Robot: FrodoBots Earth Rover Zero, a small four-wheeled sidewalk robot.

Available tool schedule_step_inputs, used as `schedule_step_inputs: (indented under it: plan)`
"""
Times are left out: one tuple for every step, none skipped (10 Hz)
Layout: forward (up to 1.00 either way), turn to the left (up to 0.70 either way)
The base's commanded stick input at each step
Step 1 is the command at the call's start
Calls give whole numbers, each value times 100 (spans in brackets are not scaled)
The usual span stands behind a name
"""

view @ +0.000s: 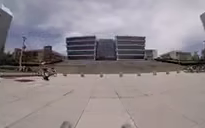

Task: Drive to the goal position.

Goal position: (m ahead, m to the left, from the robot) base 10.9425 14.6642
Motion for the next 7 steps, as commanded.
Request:
schedule_step_inputs:
  plan:
    - [70,0]
    - [70,0]
    - [70,0]
    - [70,0]
    - [70,0]
    - [70,0]
    - [70,0]
